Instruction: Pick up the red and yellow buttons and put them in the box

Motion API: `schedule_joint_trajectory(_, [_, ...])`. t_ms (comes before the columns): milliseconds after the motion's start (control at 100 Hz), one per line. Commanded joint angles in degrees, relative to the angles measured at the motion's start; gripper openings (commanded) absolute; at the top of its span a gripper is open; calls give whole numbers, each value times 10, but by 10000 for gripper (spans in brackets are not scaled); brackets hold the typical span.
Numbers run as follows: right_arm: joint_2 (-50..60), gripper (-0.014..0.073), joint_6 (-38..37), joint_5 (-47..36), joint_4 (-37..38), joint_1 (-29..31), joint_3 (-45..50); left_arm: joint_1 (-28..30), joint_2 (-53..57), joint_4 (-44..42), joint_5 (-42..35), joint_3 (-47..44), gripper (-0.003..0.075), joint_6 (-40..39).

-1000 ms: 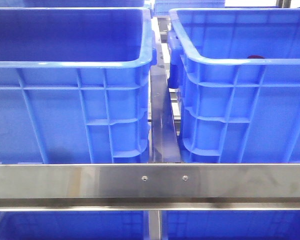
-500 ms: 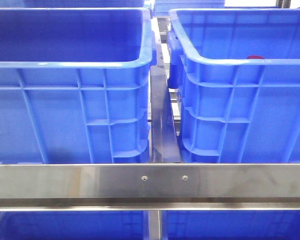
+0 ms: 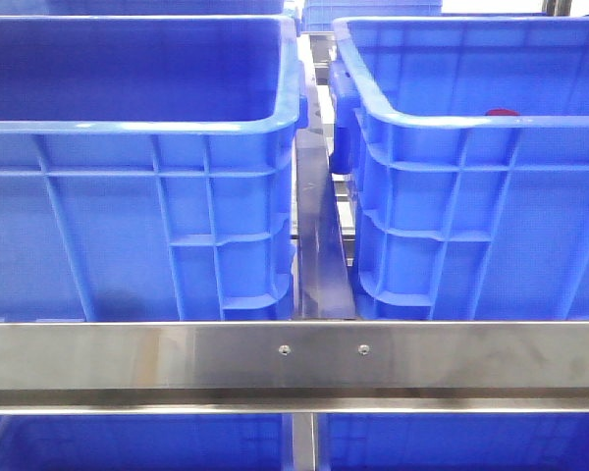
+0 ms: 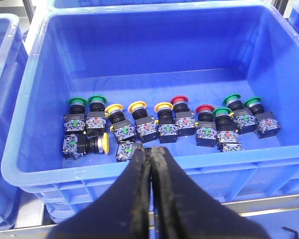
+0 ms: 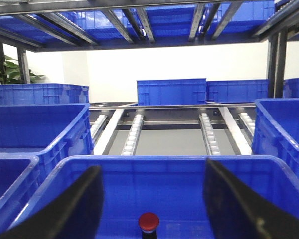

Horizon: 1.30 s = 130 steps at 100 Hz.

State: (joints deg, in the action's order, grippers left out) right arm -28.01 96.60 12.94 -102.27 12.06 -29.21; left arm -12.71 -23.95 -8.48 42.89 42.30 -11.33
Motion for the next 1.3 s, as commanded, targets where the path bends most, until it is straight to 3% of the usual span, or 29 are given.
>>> schedule_joint_trajectory(0, [-1, 325, 4, 7, -25, -2, -14, 1, -5, 1, -45, 14, -19, -5])
schedule_joint_trajectory(260, [-1, -75, 4, -20, -37, -25, -7, 1, -5, 1, -45, 14, -19, -5])
schedule_joint_trajectory(1290, [-1, -68, 4, -15, -39, -26, -5, 1, -5, 1, -44, 14, -19, -5])
